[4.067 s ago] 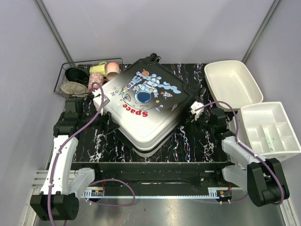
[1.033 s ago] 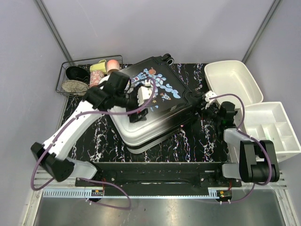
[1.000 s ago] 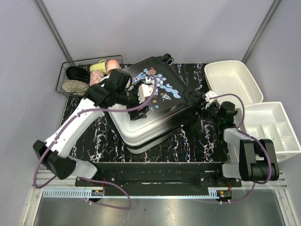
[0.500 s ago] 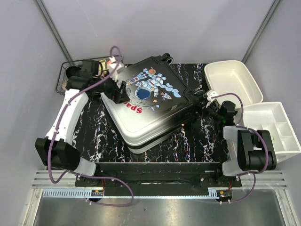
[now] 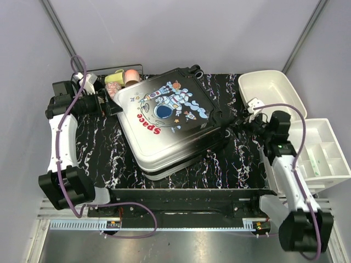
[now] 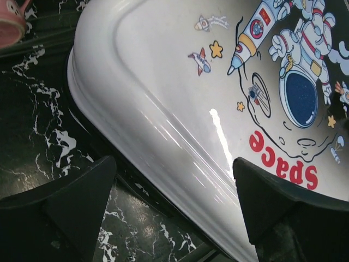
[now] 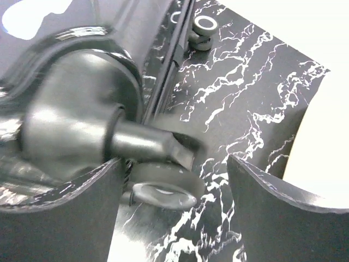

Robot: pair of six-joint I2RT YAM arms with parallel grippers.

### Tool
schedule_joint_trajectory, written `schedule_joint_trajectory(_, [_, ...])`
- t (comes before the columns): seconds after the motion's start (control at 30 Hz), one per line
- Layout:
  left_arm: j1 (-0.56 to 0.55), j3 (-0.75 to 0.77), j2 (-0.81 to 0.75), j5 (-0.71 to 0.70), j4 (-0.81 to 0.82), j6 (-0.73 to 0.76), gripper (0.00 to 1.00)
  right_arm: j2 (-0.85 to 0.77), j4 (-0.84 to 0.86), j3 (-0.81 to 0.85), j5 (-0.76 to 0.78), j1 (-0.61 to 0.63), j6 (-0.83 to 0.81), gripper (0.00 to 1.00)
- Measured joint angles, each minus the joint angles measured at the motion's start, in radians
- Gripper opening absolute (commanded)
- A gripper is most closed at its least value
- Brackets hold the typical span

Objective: Open, take out, and arrange the luggage

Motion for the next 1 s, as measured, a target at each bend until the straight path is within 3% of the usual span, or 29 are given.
schedule_joint_trajectory(0.1, [0.021,-0.048,-0.041,0.000,0.009,-0.045,0.94,-0.129,-0.261,0.100,0.001,0.003,-0.079,0.89])
schedule_joint_trajectory(0.13, [0.025,-0.065,-0.055,0.000,0.011,-0.060,0.94,-0.149,-0.334,0.142,-0.016,0.009,-0.089,0.95])
schedule_joint_trajectory(0.23, [0.039,-0.125,-0.101,-0.001,0.023,-0.103,0.94,-0.142,-0.497,0.282,-0.048,0.030,-0.091,1.00])
schedule_joint_trajectory(0.37, [0.043,-0.176,-0.140,0.000,0.030,-0.131,0.94,0.004,-0.606,0.480,-0.072,0.040,-0.019,1.00])
schedule_joint_trajectory(0.47, [0.045,-0.203,-0.161,0.000,0.027,-0.140,0.94,0.206,-0.632,0.640,-0.074,0.040,0.073,0.99])
schedule_joint_trajectory(0.57, [0.045,-0.219,-0.171,0.000,0.022,-0.148,0.95,0.350,-0.655,0.710,-0.084,0.040,0.143,0.98])
schedule_joint_trajectory(0.77, [0.045,-0.288,-0.175,0.058,0.032,-0.184,0.94,0.510,-0.708,0.747,-0.166,0.065,0.256,0.90])
schedule_joint_trajectory(1.0, [0.029,-0.309,-0.163,0.132,0.049,-0.197,0.91,0.441,-0.711,0.594,-0.299,0.086,0.248,0.80])
